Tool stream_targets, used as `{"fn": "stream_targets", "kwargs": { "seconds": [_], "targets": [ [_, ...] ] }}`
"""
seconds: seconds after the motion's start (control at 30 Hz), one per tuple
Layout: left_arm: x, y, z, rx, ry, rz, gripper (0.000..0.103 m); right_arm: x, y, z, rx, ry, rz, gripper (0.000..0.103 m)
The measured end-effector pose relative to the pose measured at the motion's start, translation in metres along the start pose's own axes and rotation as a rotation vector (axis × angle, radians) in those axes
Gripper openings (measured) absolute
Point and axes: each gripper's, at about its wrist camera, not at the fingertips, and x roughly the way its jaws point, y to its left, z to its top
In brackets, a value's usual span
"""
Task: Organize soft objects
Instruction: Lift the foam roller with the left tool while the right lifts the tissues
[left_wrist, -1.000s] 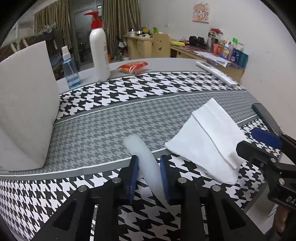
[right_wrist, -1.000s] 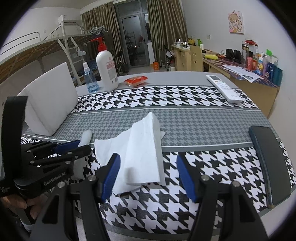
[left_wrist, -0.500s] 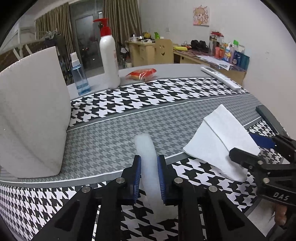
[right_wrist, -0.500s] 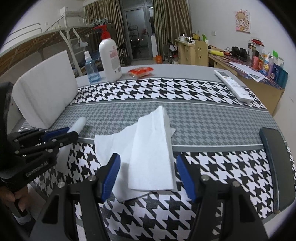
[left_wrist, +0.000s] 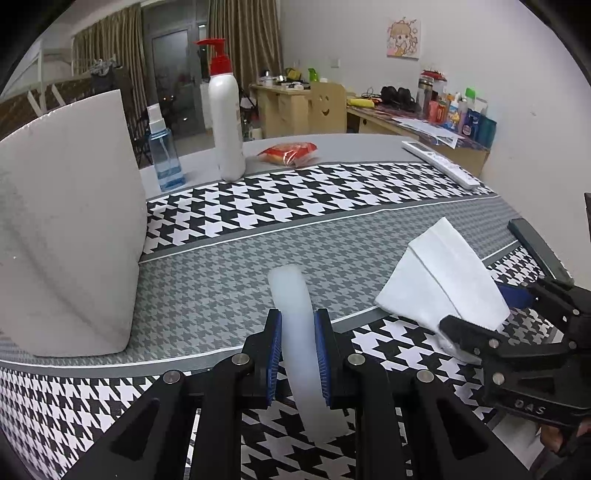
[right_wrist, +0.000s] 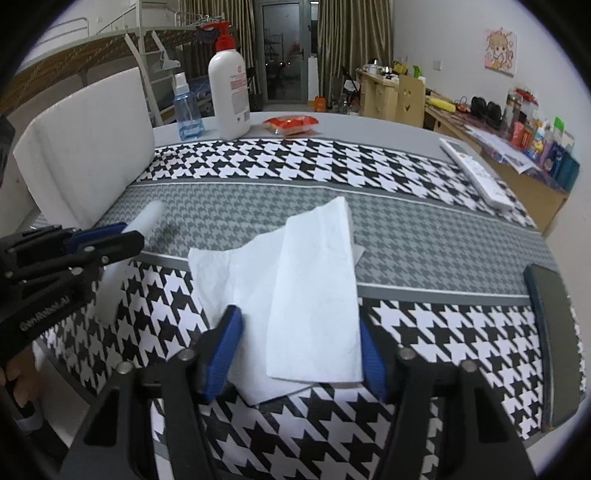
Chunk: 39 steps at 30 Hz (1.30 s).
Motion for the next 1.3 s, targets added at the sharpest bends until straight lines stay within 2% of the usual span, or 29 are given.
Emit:
{"fn": "stream_targets", "kwargs": {
  "seconds": [0.1, 0.17, 0.27, 0.4, 0.67, 1.3],
  "targets": [
    [-0.002, 0.005, 0.001, -0.002, -0.002, -0.003, 0.019, 0.000, 0.003, 0.000, -0.013, 0.000, -0.003, 0.046],
    [-0.004, 0.008, 0.001, -0.001, -0.009, -0.003, 0.019, -0.001, 0.006, 0.001, -0.017, 0.003, -0.005, 0.026],
    [-0.008, 0.011, 0.003, 0.007, -0.024, -0.016, 0.019, 0.000, 0.006, 0.003, -0.005, 0.012, -0.018, 0.011],
    [-0.015, 0.015, 0.004, 0.018, -0.046, -0.032, 0.019, -0.003, 0.007, 0.004, 0.019, 0.005, -0.021, 0.008],
    [-0.028, 0.025, 0.009, 0.038, -0.083, -0.041, 0.019, -0.033, 0.015, 0.013, 0.042, -0.107, 0.001, 0.008],
    [-0.054, 0.042, 0.019, 0.041, -0.176, -0.026, 0.019, -0.055, 0.029, 0.034, 0.046, -0.195, 0.010, 0.009]
  ]
}}
